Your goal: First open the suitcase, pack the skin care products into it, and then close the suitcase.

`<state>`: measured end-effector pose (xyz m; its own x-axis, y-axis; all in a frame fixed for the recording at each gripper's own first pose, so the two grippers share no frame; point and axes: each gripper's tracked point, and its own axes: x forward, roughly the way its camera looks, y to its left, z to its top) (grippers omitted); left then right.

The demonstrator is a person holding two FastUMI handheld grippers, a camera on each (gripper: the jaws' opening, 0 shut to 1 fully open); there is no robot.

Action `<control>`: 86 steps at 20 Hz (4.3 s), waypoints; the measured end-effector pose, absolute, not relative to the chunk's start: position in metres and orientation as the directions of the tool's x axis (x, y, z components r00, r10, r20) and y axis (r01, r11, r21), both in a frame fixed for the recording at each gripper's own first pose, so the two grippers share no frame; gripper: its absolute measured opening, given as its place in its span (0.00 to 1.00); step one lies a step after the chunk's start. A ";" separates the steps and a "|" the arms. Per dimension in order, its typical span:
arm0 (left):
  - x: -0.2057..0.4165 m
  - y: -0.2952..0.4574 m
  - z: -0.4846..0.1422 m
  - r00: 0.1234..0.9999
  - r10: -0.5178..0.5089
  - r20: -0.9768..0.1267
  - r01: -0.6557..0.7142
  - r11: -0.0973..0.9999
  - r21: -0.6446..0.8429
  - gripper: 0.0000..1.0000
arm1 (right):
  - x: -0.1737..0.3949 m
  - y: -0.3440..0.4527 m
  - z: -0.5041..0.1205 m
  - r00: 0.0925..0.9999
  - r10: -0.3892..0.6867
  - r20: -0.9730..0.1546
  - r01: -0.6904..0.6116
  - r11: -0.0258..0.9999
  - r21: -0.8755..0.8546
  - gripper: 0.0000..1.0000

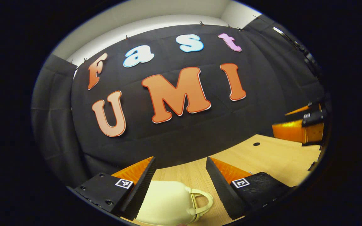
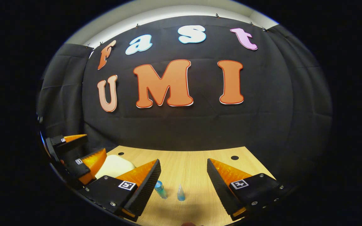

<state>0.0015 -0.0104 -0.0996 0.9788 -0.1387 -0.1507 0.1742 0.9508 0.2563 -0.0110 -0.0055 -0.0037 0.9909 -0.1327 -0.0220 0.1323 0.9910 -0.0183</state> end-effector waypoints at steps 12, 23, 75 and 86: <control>0.003 -0.040 -0.232 0.927 -0.167 -0.335 0.330 0.787 0.521 0.98 | -0.033 -0.054 -0.010 0.971 -0.239 -0.033 0.238 0.971 -0.035 0.94; -0.010 -0.029 -0.323 0.859 -0.184 -0.477 0.471 0.647 0.599 0.97 | -0.037 -0.056 -0.012 0.956 -0.290 -0.042 0.289 0.957 -0.021 0.94; 0.073 0.363 -0.152 0.904 0.247 -0.349 -0.203 0.966 0.158 0.23 | 0.019 0.030 -0.023 0.973 -0.200 -0.118 0.199 0.980 -0.022 0.94; 0.079 0.494 -0.272 0.802 0.272 -0.532 -0.308 0.951 0.021 0.09 | 0.040 0.066 -0.028 0.964 -0.219 -0.149 0.211 0.975 -0.069 0.94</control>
